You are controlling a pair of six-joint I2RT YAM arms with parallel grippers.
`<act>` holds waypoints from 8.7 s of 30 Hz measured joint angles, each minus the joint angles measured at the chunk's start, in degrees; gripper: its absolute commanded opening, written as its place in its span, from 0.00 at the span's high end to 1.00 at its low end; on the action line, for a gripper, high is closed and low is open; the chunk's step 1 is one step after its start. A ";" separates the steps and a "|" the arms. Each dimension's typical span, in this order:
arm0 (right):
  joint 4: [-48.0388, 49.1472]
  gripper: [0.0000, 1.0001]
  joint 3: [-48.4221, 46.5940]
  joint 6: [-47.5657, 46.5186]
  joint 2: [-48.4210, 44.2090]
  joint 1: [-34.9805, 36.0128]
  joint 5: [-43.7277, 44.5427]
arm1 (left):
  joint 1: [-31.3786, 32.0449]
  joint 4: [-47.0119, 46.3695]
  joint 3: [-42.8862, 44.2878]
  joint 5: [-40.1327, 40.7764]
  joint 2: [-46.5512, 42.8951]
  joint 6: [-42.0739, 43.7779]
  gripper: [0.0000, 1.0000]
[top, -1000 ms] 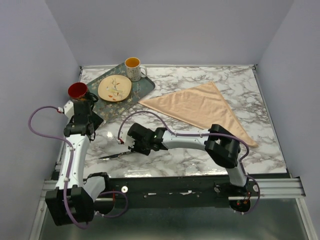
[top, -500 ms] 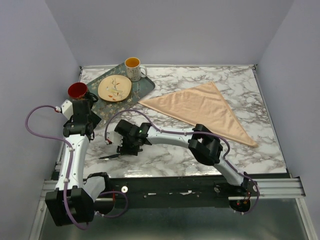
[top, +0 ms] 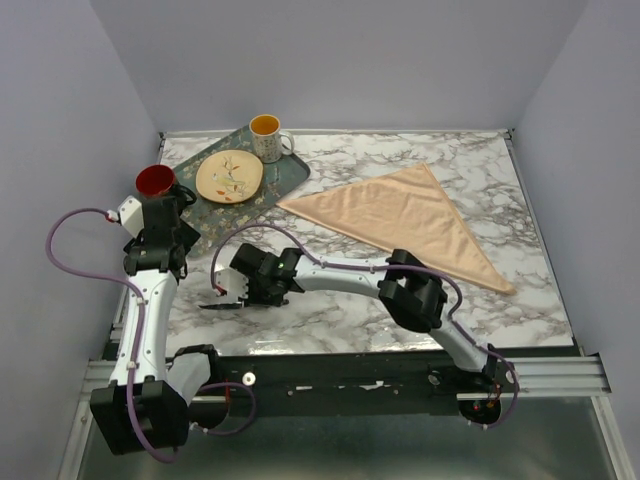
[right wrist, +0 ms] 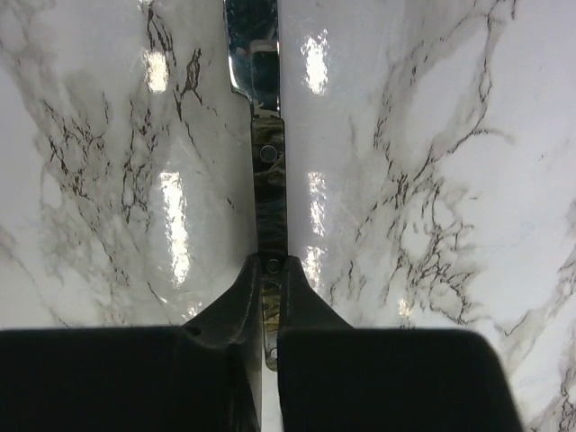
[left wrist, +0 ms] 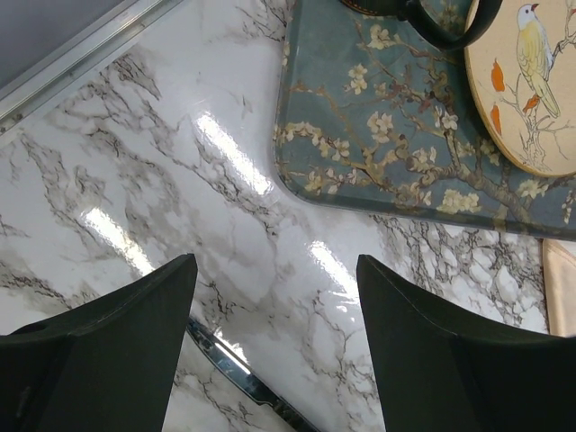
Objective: Fold the napkin, place the utensils inside, and roll it up
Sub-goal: Grab a utensil with the right arm, then place the utensil onto the napkin
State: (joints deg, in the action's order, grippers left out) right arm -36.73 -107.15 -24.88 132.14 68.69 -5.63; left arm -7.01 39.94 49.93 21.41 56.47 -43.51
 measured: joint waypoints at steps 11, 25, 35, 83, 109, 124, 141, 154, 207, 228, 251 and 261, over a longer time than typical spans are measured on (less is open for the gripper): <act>10.12 0.99 33.38 5.29 -21.09 -2.56 3.52 | 0.00 -0.76 1.07 0.00 0.63 0.50 0.19; 8.90 0.48 43.65 11.91 -29.64 -7.63 6.23 | 0.00 -1.88 2.16 -6.80 7.85 1.18 0.19; -0.04 0.51 30.53 9.79 -20.65 -7.96 6.16 | 0.02 -2.58 2.47 -8.20 7.91 1.86 0.19; -0.17 0.99 38.62 -6.78 -37.79 -35.32 13.73 | 1.60 -5.49 2.45 -11.85 12.15 1.66 0.13; 0.17 0.99 32.70 -16.72 -26.77 -42.73 6.40 | 4.90 -7.54 2.64 -14.16 15.58 1.75 0.12; 1.14 0.99 36.46 -16.61 -26.82 -42.71 3.28 | 4.87 -7.56 2.82 -14.16 15.91 2.23 0.12; 3.04 0.99 40.63 -17.25 -30.36 -42.71 2.56 | 4.90 -7.56 2.89 -14.16 16.31 2.71 0.12; 3.28 0.99 40.00 -18.71 -27.85 -42.71 3.41 | 4.90 -7.56 2.89 -14.16 16.31 3.06 0.12; 5.84 0.69 38.88 -19.98 -26.34 -43.25 3.50 | 4.90 -7.61 2.89 -14.16 16.48 3.67 0.09; 5.73 0.46 35.98 -6.73 -35.28 -43.30 9.79 | 13.92 -16.13 3.15 -27.93 22.12 6.56 0.03; 8.07 0.79 55.71 48.78 -55.36 -62.62 2.69 | 22.91 -29.49 16.48 -29.24 46.90 -7.54 0.18; 13.53 0.99 61.13 58.34 -47.08 -69.46 0.22 | 23.52 -27.82 19.17 -31.82 46.90 -5.84 0.14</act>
State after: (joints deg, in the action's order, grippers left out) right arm -23.20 -46.02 33.45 85.06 -0.78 -5.41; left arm 16.51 12.12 69.10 -10.41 103.37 -49.34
